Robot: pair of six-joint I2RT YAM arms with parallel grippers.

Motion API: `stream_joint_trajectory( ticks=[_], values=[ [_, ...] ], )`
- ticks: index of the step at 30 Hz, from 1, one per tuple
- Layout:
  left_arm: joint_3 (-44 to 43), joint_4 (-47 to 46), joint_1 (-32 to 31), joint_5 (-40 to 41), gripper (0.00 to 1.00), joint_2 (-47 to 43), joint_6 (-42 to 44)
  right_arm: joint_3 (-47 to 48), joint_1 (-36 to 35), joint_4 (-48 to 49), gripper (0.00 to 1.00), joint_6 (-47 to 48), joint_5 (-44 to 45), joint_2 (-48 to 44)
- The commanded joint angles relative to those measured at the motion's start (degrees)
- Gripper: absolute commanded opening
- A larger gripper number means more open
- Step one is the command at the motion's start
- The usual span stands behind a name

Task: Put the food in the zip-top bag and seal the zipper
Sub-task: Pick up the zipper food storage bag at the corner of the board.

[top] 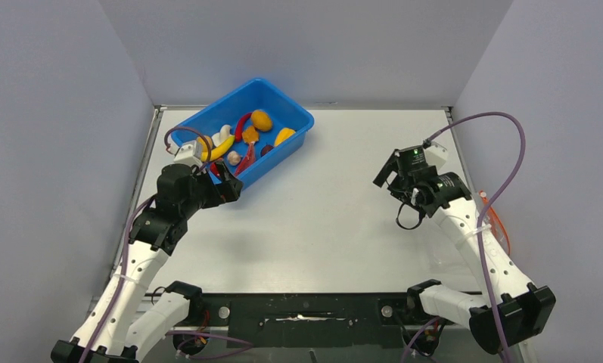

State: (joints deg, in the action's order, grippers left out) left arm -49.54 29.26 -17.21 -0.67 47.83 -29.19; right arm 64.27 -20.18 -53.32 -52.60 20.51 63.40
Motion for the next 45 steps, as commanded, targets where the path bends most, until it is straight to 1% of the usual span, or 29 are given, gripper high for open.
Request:
stream_joint_trajectory(
  ticks=[1, 4, 8, 11, 13, 15, 19, 31, 39, 42, 45],
  values=[
    [1.5, -4.8, -0.1, 1.1, 0.98, -1.9, 1.5, 1.7, 1.3, -4.8, 0.94, -3.4, 6.0, 2.9],
    [3.7, -6.0, -0.1, 1.4, 0.98, -3.4, 2.2, 0.3, 2.3, -5.9, 0.84, -5.4, 9.8, 4.6],
    [6.9, -7.7, -0.1, 1.2, 0.98, -4.7, 2.3, -2.1, 3.7, -5.2, 0.66, -6.9, 15.1, 6.3],
    [8.4, -8.6, -0.3, 0.5, 0.98, -4.9, 2.3, -3.4, 5.0, -4.2, 0.59, -7.0, 17.0, 8.3],
    [8.4, -9.1, -0.2, 0.2, 0.97, -4.6, 2.4, -3.9, 6.1, -4.0, 0.51, -7.0, 17.7, 10.2],
    [8.4, -9.3, -0.2, 0.5, 0.97, -4.2, 2.8, -4.5, 7.1, -3.9, 0.47, -7.1, 18.5, 12.3],
    [8.3, -9.3, -0.2, 1.0, 0.98, -3.6, 2.9, -5.5, 9.4, -3.3, 0.46, -7.1, 18.8, 16.3],
    [8.9, -10.4, -0.3, 0.1, 0.97, -4.1, 3.5, -10.6, 15.5, 2.3, 0.48, -6.0, 16.9, 21.9],
    [9.1, -10.8, -0.3, -0.2, 0.97, -4.6, 3.8, -11.8, 16.1, 6.6, 0.47, -2.8, 16.3, 25.0],
    [9.2, -10.9, -0.3, -0.3, 0.97, -4.7, 3.9, -12.0, 16.4, 7.0, 0.46, -2.3, 16.4, 26.4],
    [9.3, -10.8, -0.3, -0.3, 0.97, -5.1, 3.9, -12.2, 16.3, 7.5, 0.4, -1.2, 16.4, 27.2]
  ],
)
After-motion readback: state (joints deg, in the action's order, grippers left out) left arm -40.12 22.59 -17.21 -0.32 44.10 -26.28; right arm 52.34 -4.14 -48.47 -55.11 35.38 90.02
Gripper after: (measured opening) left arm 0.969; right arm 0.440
